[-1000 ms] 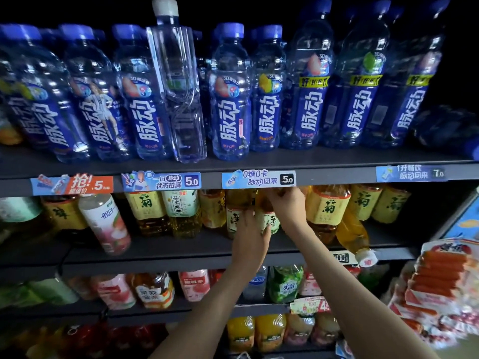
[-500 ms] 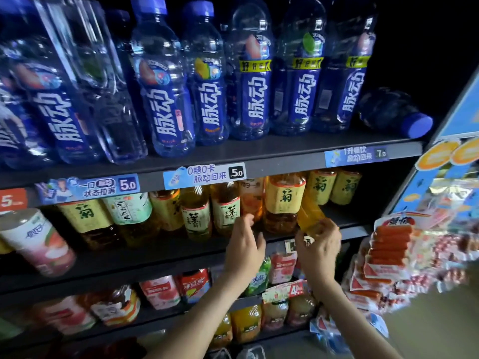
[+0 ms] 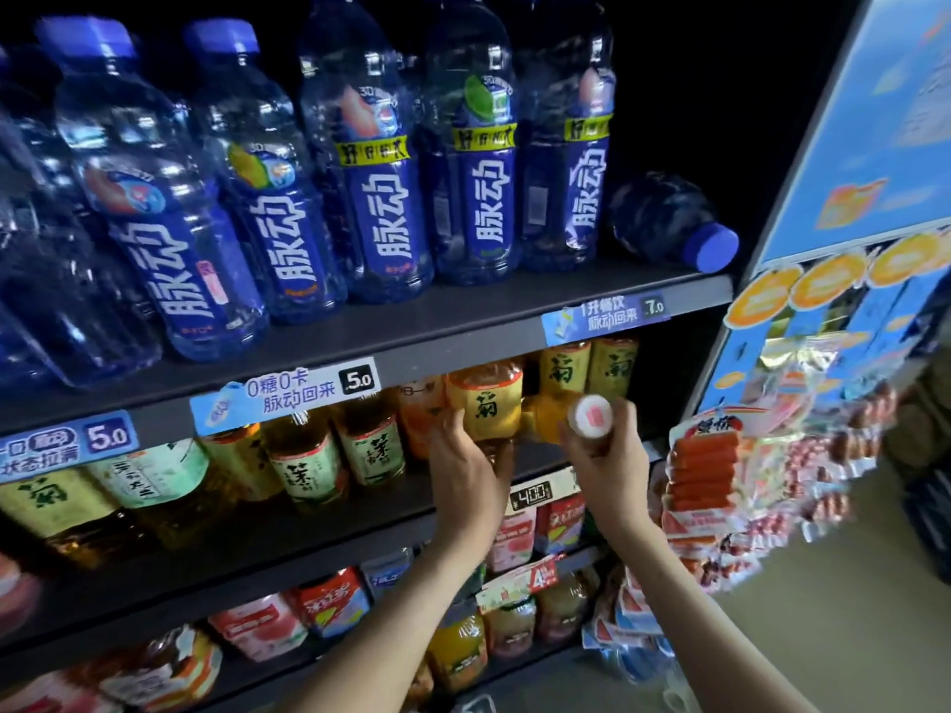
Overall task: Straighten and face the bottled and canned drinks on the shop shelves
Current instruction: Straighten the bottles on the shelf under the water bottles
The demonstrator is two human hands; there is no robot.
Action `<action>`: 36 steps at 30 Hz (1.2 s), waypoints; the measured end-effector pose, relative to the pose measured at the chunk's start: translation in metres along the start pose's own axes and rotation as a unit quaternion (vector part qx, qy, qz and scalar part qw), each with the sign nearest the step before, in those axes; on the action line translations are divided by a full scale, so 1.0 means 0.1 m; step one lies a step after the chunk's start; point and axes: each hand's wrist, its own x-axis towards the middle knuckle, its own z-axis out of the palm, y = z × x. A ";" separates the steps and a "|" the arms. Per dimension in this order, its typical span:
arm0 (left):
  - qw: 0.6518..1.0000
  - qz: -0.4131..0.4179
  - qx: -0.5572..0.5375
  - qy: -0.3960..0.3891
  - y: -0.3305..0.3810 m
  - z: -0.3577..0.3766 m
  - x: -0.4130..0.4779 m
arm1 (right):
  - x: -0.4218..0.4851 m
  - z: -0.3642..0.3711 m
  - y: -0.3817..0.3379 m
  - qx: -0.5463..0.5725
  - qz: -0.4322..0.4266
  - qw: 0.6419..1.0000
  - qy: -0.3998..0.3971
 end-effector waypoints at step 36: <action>0.986 0.087 -0.063 -0.123 1.99 -0.37 1.27 | 1.48 -1.26 -0.99 -0.209 -0.096 0.973 0.013</action>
